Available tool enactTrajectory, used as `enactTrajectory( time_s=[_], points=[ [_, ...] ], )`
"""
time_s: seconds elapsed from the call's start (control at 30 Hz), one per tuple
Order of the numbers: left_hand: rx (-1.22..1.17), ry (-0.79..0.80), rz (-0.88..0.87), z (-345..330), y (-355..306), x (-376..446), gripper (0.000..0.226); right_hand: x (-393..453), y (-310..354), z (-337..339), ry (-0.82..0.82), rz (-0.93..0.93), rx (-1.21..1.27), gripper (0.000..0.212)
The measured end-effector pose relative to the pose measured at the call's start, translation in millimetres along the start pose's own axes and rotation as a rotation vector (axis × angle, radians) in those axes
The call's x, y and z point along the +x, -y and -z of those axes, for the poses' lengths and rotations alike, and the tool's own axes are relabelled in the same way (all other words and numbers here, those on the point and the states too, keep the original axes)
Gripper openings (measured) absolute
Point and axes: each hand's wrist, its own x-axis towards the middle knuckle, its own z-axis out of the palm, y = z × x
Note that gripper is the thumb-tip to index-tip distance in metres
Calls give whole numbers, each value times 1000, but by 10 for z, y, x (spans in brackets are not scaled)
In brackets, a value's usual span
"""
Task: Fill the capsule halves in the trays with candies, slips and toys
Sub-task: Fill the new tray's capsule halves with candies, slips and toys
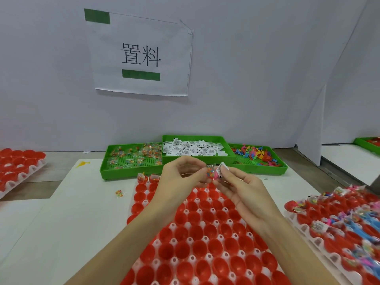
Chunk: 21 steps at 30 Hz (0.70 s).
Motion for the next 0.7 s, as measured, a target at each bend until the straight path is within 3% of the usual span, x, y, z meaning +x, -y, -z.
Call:
enactTrajectory(
  time_s=[0.13,0.23,0.33,0.53,0.7],
  points=[
    [-48,7,67,52,-68,17,9,-23,23,9,-126,131,-251,14],
    [48,122,51,59,-92,-3,8,-75,55,-12,-74,231,-397,8],
    [115,111,0,21,-88,-31,5,-103,76,-19,-5,240,-461,8],
    [310,30,-242,-53,-15,-78,7,-84,111,31,42,129,-357,12],
    [335,-41,-307,-106,27,-98,6,-69,147,85,130,59,-250,17]
  ],
)
